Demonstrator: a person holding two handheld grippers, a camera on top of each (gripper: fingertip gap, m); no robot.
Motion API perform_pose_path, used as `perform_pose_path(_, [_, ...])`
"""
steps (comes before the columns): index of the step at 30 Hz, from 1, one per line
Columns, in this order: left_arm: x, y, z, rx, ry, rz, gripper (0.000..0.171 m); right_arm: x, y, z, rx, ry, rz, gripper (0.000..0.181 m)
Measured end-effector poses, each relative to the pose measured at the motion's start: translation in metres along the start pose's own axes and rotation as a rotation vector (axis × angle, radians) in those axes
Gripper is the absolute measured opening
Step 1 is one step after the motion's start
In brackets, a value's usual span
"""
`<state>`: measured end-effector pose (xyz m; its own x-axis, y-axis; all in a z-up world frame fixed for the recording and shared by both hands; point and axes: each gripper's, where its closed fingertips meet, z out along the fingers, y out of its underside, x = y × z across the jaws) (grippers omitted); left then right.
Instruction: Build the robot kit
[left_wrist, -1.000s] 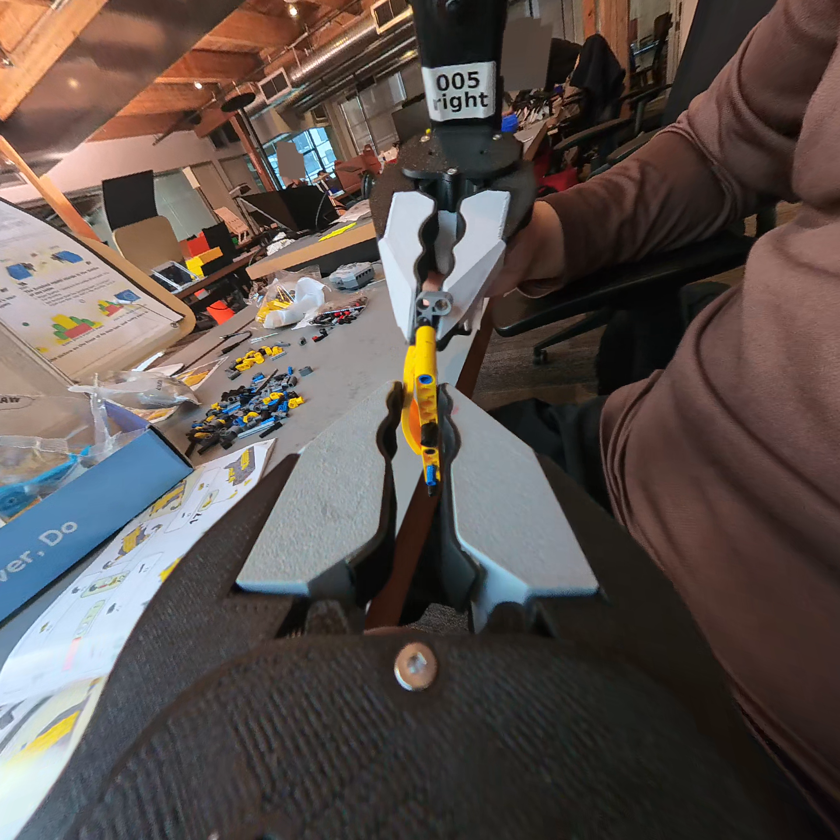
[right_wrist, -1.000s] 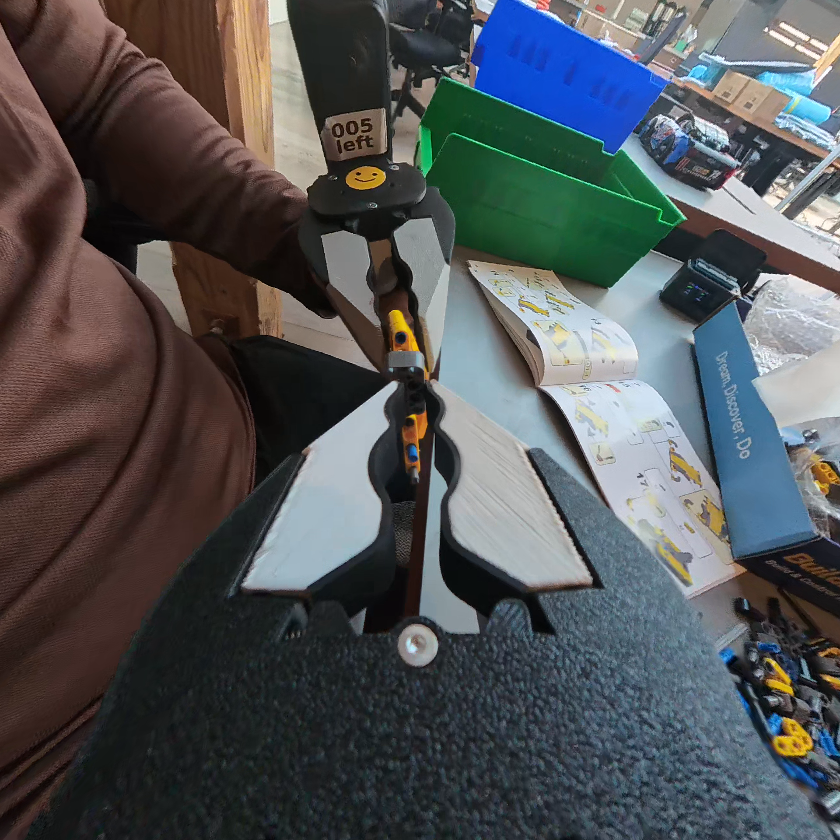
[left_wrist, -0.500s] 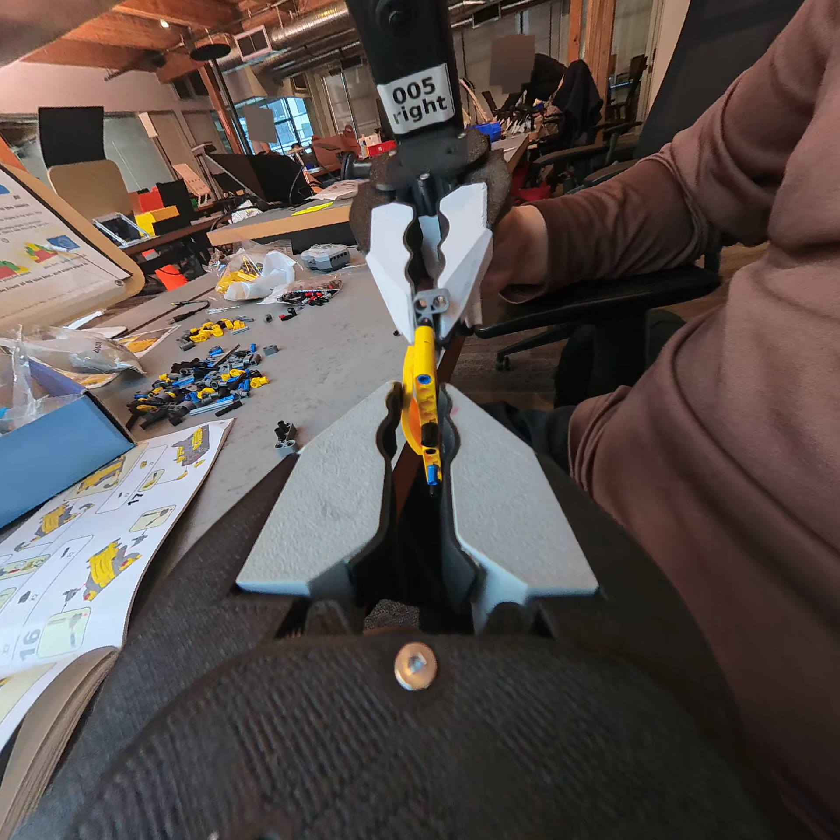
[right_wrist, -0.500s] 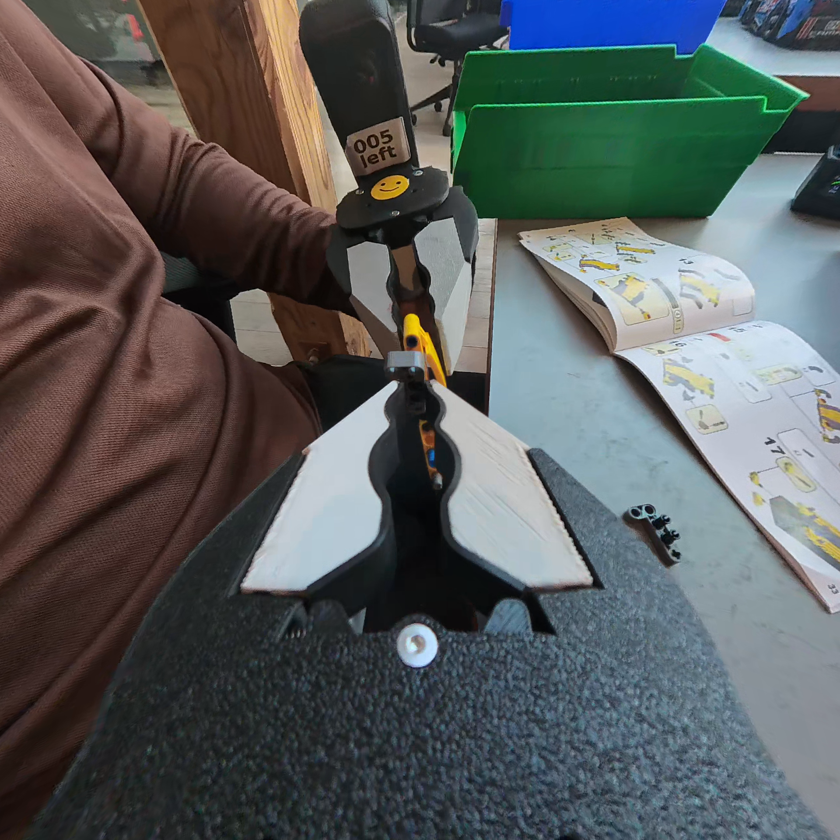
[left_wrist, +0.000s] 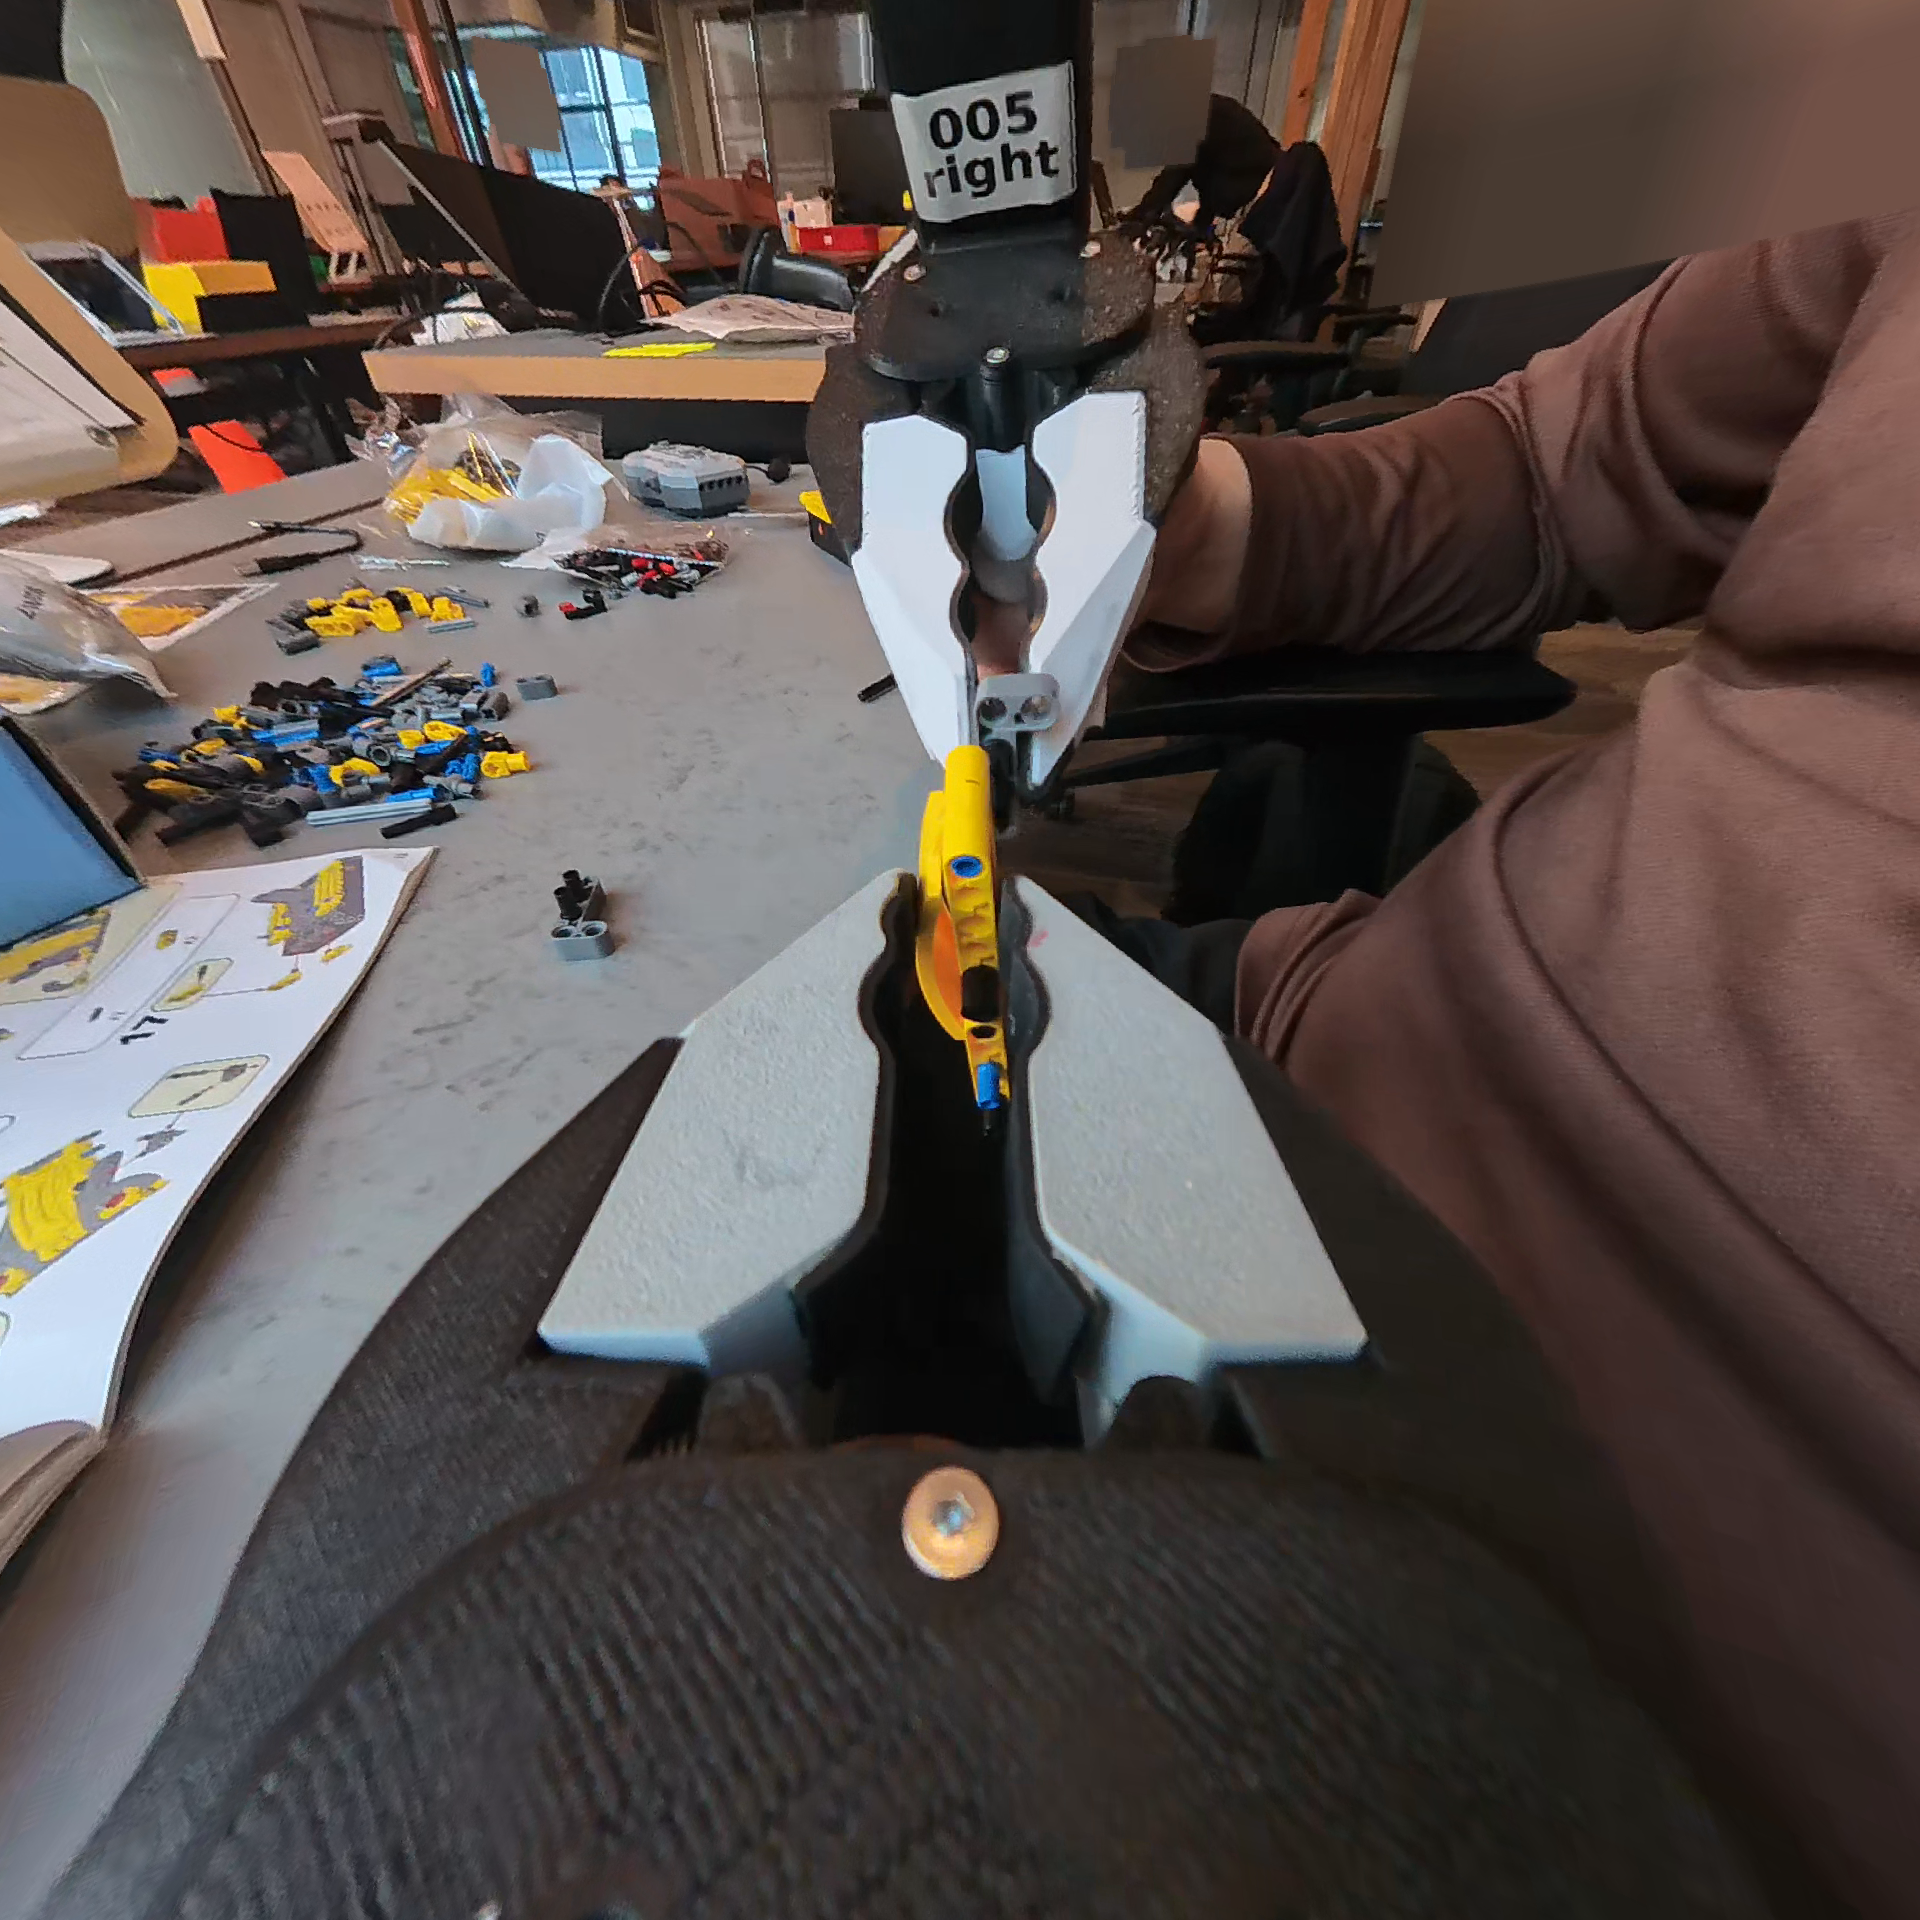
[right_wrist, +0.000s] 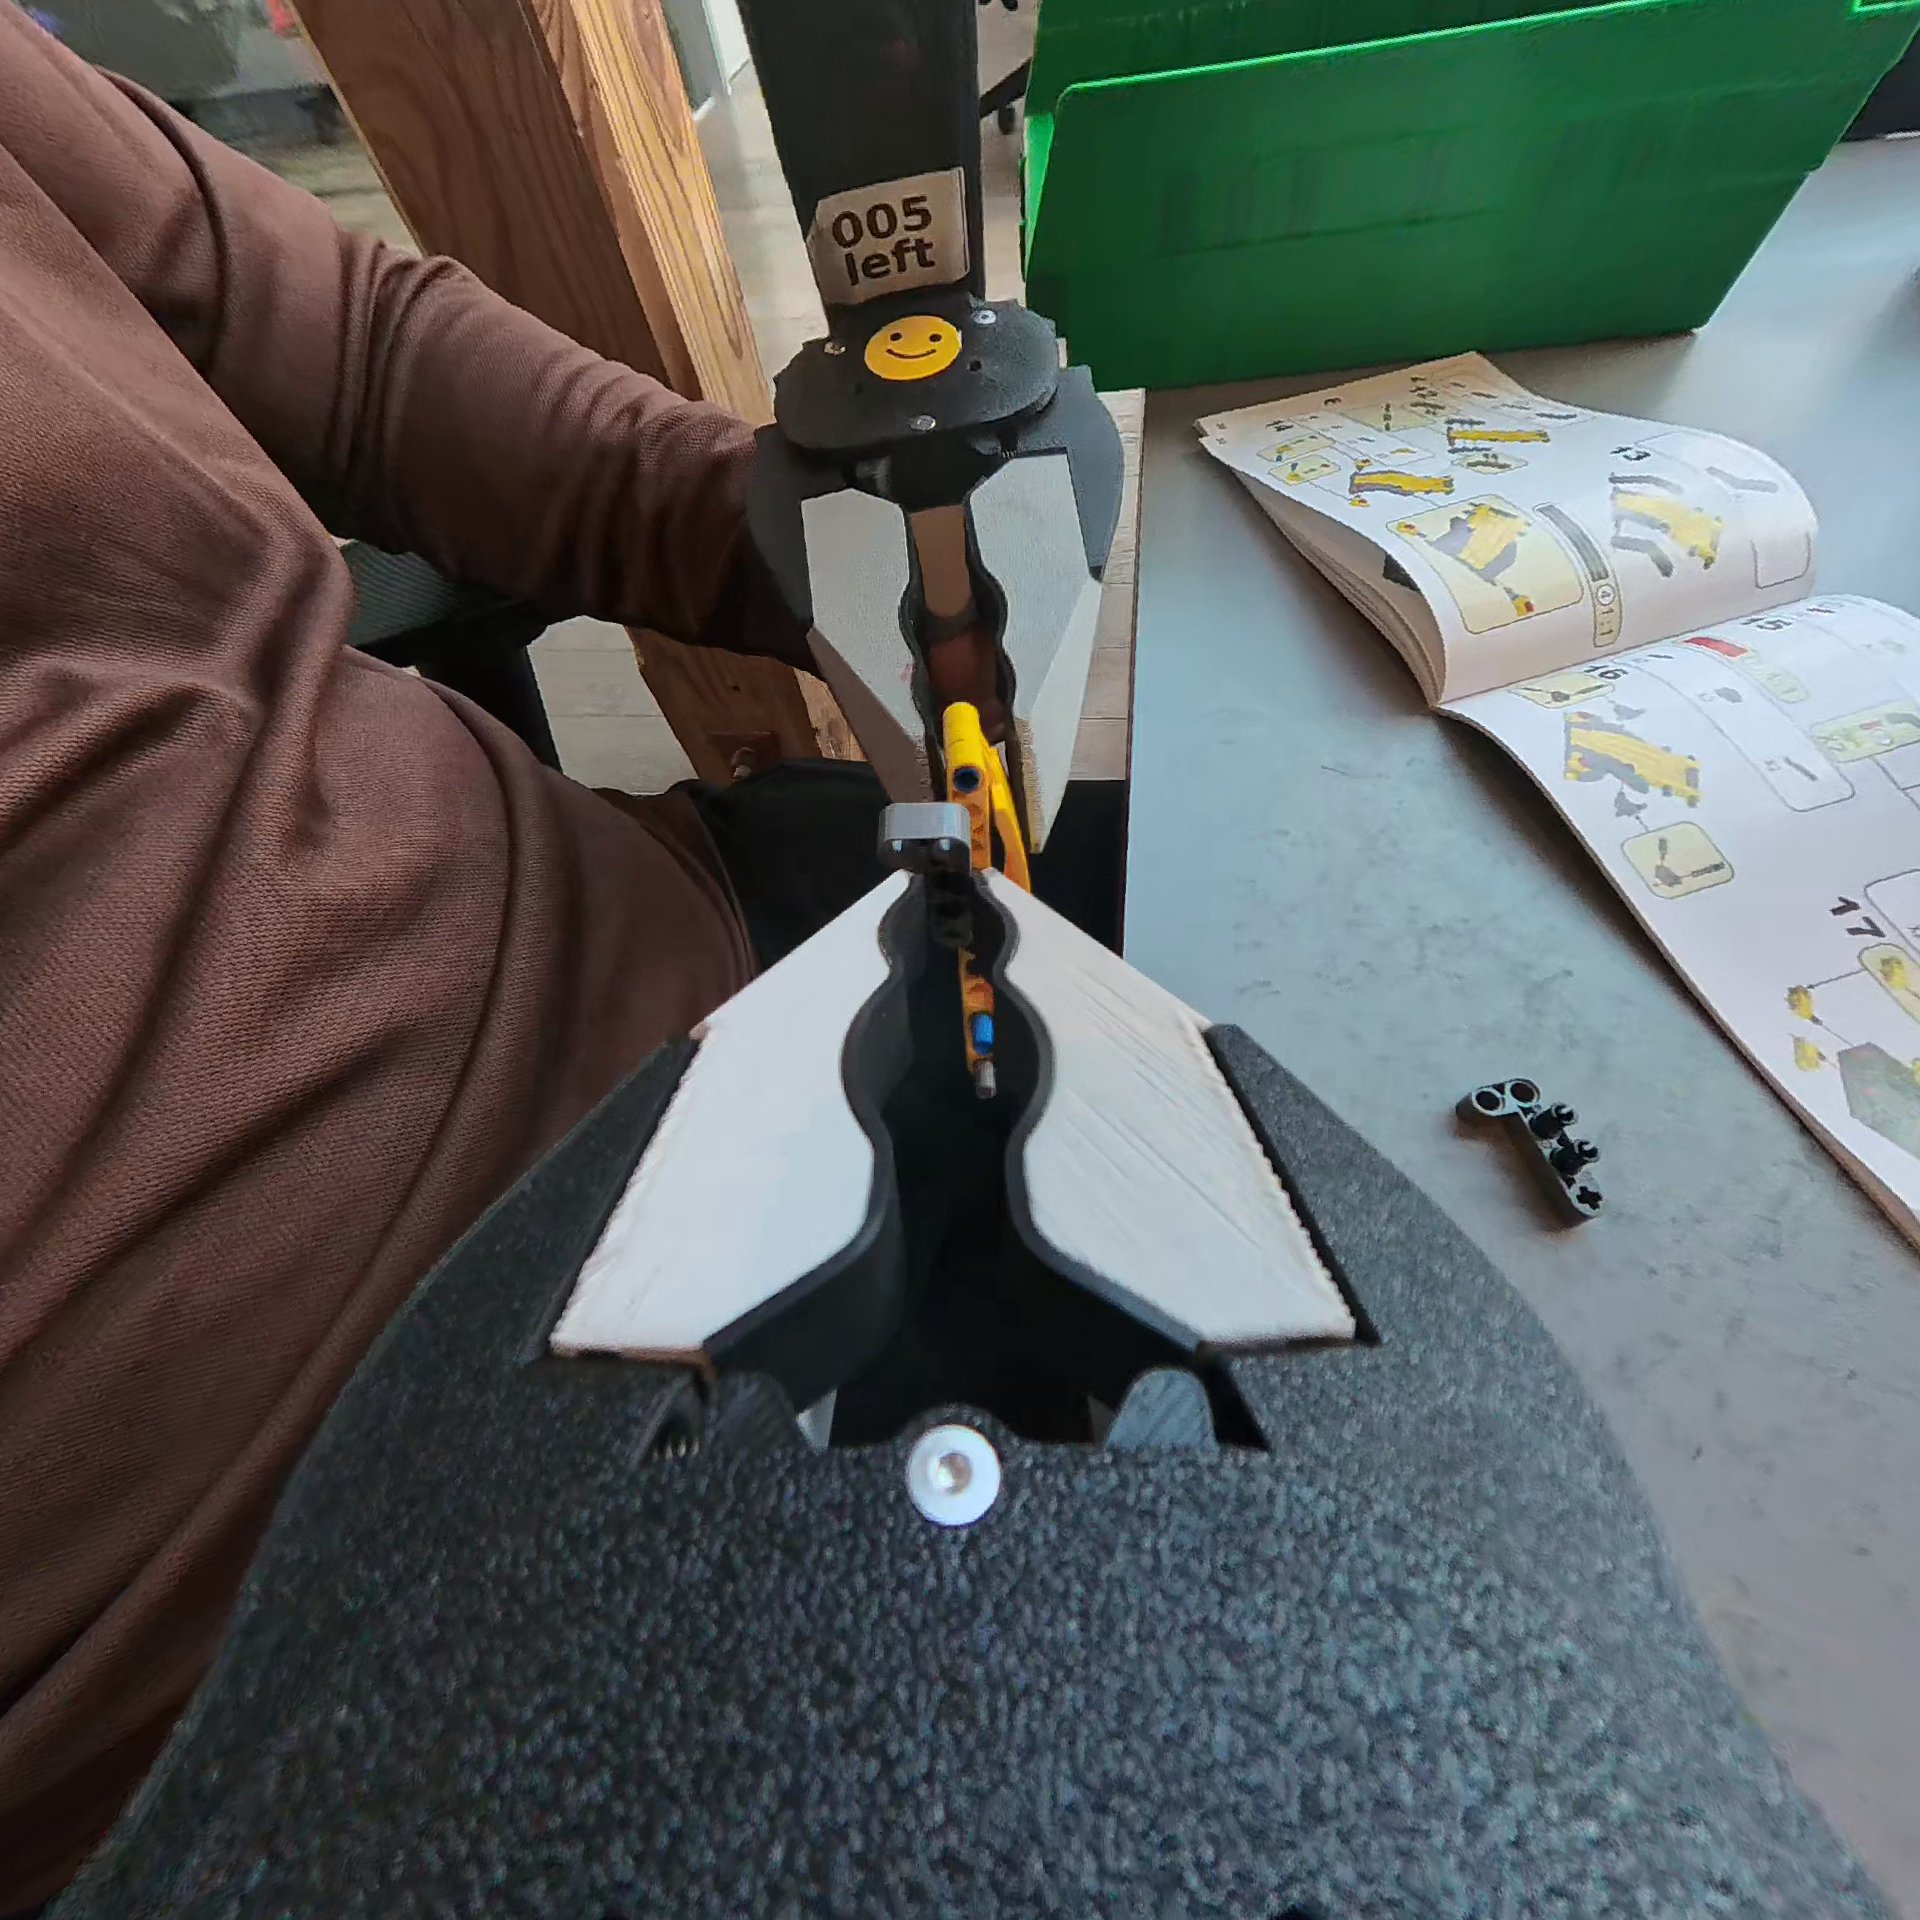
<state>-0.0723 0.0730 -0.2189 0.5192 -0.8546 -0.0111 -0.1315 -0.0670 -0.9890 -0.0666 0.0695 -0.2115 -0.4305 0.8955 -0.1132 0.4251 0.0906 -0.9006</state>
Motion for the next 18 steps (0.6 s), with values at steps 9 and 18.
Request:
perform_pose_path(9, [0.002,0.008,0.005,-0.042,0.011,-0.023,0.012,0.005,0.007,0.001,-0.037,0.008,0.046,0.006])
perform_pose_path(18, [0.001,0.015,0.009,-0.071,0.036,-0.153,0.012,0.007,0.019,0.002,-0.063,-0.065,0.166,0.006])
